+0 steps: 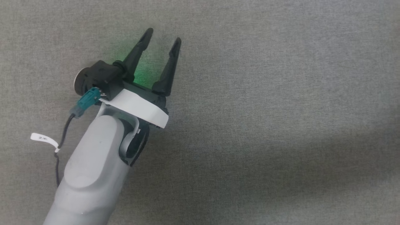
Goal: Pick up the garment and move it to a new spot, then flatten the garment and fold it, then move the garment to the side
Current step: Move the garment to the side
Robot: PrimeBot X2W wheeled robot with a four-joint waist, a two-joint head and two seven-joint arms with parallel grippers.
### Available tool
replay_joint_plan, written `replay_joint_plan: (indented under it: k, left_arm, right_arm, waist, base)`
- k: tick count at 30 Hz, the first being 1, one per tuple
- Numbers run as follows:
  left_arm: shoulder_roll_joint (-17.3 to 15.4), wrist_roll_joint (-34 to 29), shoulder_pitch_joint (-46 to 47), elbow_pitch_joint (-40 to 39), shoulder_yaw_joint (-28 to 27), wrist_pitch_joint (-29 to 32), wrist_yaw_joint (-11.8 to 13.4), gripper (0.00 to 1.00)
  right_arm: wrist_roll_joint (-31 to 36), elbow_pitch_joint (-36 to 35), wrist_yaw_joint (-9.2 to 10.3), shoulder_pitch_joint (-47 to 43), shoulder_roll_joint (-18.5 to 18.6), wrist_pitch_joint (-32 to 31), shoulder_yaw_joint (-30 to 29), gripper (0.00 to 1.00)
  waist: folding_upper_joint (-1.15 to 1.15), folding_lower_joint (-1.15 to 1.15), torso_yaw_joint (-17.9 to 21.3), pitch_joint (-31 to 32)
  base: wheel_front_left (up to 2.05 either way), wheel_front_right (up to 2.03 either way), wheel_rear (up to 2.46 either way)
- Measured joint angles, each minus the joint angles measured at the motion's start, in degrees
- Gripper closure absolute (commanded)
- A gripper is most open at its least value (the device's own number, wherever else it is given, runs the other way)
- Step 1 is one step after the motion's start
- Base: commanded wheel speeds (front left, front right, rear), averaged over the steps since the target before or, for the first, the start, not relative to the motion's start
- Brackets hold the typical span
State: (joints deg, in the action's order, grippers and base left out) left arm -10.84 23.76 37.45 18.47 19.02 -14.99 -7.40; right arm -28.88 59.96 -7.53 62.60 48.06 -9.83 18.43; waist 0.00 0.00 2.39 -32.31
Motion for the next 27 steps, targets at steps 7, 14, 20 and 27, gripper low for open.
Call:
replay_joint_plan:
  k: [7, 14, 20, 27]
  left_arm:
    - [-0.57, 0.6, -1.52, -2.4, -2.3, 0.0, 0.0, 0.0]
    - [-1.34, 0.78, -4.19, -8.65, -5.28, 0.0, 0.0, 0.0]
    - [-1.71, 0.36, -7.88, -7.98, -8.51, 0.0, 0.0, 0.0]
    - [-2.33, -0.13, -13.04, -7.83, -12.71, 0.0, 0.0, 0.0]
  right_arm:
    - [-2.55, 1.29, 0.0, 1.44, -0.15, 1.59, 1.6, 0.0]
    - [-5.28, 1.52, 0.0, 2.25, -1.96, 5.22, 2.43, 0.0]
    - [-7.88, -0.15, 0.0, 1.22, -5.69, 10.44, 3.82, 0.0]
    - [-10.06, -2.85, 0.0, -3.7, -10.27, 18.08, 6.3, 0.0]
  waist:
    - [0.0, 0.0, 1.0, 1.31]
    - [0.0, 0.0, 1.7, 3.42]
    - [0.0, 0.0, 2.31, 6.6]
    - [0.0, 0.0, 2.27, 12.21]
  base:
    - [0.0, 0.0, 0.0]
    - [0.0, 0.0, 0.0]
    - [0.0, 0.0, 0.0]
    - [0.0, 0.0, 0.0]
